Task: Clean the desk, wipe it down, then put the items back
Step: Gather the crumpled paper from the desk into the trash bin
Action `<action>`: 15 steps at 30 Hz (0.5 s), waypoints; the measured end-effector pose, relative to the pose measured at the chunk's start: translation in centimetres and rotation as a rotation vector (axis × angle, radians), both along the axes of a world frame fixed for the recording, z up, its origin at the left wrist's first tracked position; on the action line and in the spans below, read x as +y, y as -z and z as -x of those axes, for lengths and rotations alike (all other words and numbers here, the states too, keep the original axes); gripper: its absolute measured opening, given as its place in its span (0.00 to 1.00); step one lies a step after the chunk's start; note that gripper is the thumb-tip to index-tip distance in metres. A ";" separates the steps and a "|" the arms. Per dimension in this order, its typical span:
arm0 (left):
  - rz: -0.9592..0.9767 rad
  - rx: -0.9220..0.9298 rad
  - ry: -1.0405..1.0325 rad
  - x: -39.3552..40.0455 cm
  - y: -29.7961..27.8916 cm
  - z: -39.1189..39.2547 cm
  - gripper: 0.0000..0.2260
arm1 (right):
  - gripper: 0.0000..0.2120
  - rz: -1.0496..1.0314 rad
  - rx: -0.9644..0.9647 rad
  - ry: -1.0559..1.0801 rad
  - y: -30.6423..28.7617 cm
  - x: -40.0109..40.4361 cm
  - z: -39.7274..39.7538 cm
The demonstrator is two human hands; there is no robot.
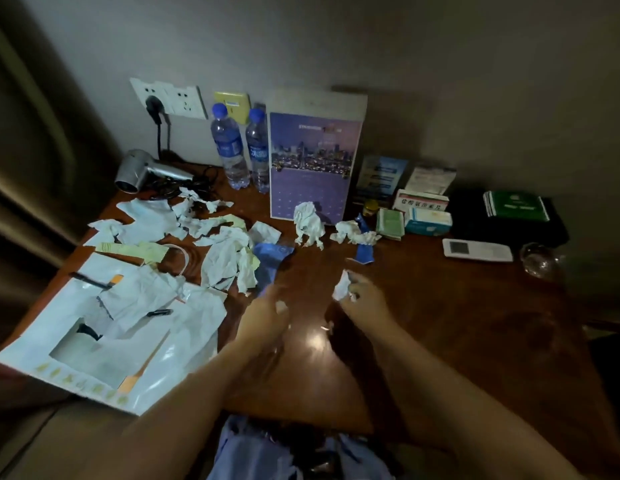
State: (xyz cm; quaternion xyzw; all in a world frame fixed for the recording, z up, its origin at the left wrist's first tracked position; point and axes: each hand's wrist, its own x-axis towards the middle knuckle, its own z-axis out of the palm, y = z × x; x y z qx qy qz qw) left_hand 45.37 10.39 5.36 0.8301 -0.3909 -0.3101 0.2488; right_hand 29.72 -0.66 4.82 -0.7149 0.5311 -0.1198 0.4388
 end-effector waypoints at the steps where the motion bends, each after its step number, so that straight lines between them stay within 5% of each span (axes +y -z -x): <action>1: 0.004 0.009 -0.005 1.0 -0.2 0.2 0.21 | 0.08 0.006 0.002 0.037 -0.3 0.8 0.5; 3: 0.014 0.005 0.009 3.0 -0.2 0.6 0.22 | 0.05 -0.023 -0.038 0.103 -1.3 2.8 1.4; 8: 0.018 -0.014 0.073 7.4 -0.5 1.9 0.18 | 0.16 0.027 -0.147 0.200 -2.7 8.5 3.6; 15: 0.098 0.002 0.287 10.0 -1.9 8.3 0.16 | 0.08 0.170 -0.147 0.213 -5.0 15.3 10.3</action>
